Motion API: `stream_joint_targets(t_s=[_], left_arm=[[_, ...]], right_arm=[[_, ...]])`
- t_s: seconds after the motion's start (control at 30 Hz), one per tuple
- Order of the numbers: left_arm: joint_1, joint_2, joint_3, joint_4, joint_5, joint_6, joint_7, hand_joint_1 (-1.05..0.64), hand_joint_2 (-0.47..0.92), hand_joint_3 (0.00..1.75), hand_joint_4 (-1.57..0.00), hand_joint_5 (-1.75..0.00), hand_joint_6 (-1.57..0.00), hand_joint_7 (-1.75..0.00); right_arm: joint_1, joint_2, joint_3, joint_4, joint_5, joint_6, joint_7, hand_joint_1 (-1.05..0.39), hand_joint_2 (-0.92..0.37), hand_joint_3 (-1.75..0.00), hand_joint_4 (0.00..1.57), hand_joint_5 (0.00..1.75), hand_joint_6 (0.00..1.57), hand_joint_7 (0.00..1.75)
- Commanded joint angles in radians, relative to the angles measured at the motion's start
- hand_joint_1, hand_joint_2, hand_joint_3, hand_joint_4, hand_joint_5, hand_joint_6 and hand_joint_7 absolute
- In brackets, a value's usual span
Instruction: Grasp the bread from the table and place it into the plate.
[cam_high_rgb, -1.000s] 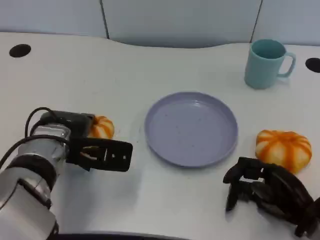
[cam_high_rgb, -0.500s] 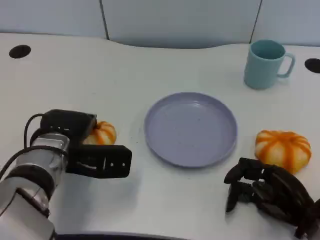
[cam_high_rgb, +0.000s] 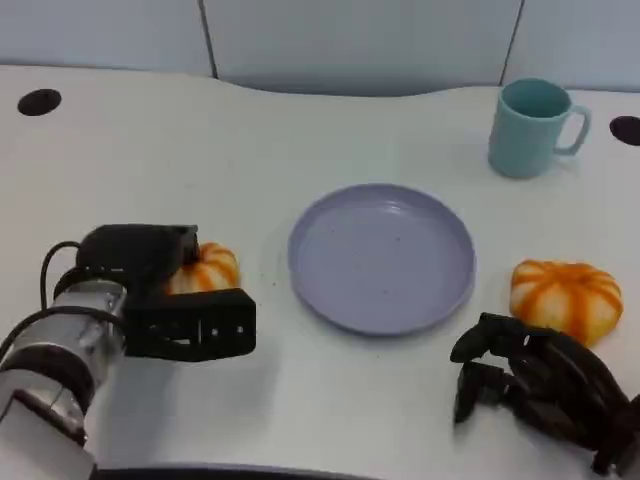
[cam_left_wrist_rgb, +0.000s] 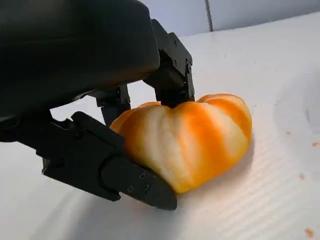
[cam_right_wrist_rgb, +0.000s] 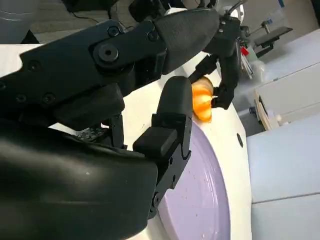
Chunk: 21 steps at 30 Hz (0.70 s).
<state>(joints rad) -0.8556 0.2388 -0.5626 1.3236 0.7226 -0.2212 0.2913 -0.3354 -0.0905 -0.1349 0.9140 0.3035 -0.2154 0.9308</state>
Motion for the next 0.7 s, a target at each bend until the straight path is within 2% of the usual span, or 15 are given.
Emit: stream_joint_targets(t_s=[0.03, 0.27, 0.37, 0.43, 0.63, 0.67, 0.7], left_arm=[[-0.007, 0.042, 0.045, -0.039, -0.037, -0.062, 0.061, -0.2, 0.91, 0.07, -0.8, -1.75, -0.57, -1.74], [-0.038, 0.056, 0.071, -0.091, -0.04, -0.088, 0.112, -0.17, 0.89, 0.21, -0.76, -1.75, -0.59, -1.75], [-0.057, 0.054, 0.071, -0.115, -0.035, -0.099, 0.139, -0.16, 0.83, 0.21, -0.73, -1.75, -0.57, -1.75], [-0.071, 0.051, 0.066, -0.129, -0.028, -0.098, 0.145, -0.22, 0.87, 0.22, -0.71, -1.75, -0.51, -1.75], [-0.129, 0.04, 0.025, -0.17, 0.028, -0.108, 0.151, -0.25, 0.87, 0.17, -0.77, -1.75, -0.54, -1.73], [-0.143, 0.035, 0.018, -0.175, 0.033, -0.106, 0.13, -0.28, 0.87, 0.14, -0.78, -1.75, -0.56, -1.69], [-0.156, 0.026, 0.009, -0.177, 0.042, -0.107, 0.123, -0.3, 0.88, 0.1, -0.77, -1.75, -0.63, -1.43]], right_arm=[[0.011, -0.01, -0.003, 0.073, -0.02, -0.024, -0.008, -0.51, -0.92, -0.06, 0.58, 1.51, 0.67, 1.04], [-0.01, -0.01, -0.004, 0.127, -0.031, -0.056, -0.025, -0.53, -0.92, -0.03, 0.63, 1.47, 0.71, 0.98], [-0.013, -0.01, -0.003, 0.131, -0.035, -0.06, -0.022, -0.52, -0.92, -0.04, 0.63, 1.46, 0.72, 0.97], [-0.017, -0.012, -0.001, 0.136, -0.039, -0.059, -0.021, -0.51, -0.92, -0.04, 0.63, 1.46, 0.72, 0.96], [-0.021, -0.01, 0.0, 0.131, -0.043, -0.047, -0.021, -0.52, -0.92, -0.04, 0.63, 1.46, 0.73, 0.96], [-0.022, -0.01, 0.003, 0.133, -0.048, -0.053, -0.024, -0.53, -0.92, -0.04, 0.63, 1.46, 0.73, 0.96], [-0.024, -0.009, 0.003, 0.136, -0.049, -0.052, -0.024, -0.54, -0.92, -0.03, 0.63, 1.46, 0.73, 0.96]])
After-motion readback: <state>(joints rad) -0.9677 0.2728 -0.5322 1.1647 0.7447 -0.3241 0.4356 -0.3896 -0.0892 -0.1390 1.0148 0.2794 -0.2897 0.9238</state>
